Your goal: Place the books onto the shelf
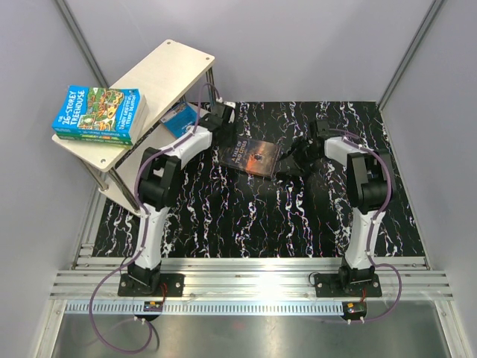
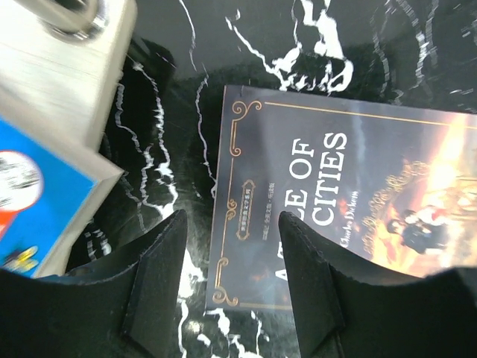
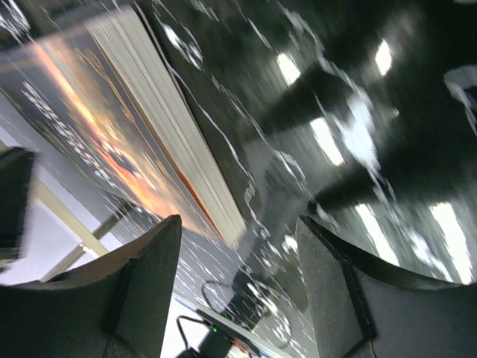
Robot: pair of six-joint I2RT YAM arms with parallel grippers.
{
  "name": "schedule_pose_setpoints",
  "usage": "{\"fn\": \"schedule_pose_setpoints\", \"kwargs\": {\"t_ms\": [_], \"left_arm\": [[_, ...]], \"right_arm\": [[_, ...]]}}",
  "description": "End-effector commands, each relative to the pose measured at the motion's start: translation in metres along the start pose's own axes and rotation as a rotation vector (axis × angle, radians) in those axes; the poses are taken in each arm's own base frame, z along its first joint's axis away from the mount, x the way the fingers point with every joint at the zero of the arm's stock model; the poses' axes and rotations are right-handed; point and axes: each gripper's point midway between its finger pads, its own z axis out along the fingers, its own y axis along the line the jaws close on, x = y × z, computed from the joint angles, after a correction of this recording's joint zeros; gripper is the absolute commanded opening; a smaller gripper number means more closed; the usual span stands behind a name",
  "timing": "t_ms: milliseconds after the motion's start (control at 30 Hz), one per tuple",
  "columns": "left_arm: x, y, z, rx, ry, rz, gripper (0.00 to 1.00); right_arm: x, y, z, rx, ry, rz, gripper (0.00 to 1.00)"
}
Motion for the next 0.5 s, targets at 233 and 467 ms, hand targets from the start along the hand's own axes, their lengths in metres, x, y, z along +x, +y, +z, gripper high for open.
{"fn": "schedule_pose_setpoints", "kwargs": {"t_ms": [233,467], "left_arm": [[0.025,-0.025,0.038,0.126,0.077,-0.054,0.56],[0.054,-0.053,0.041,0.245,0.166,-0.063,0.56]], "right_arm": [[-0.025,0.04,0.021,-0.152,0.006,0.028,0.7],[-0.031,0.045,0.042,-0.209,0.031,0.072,0.7]]}}
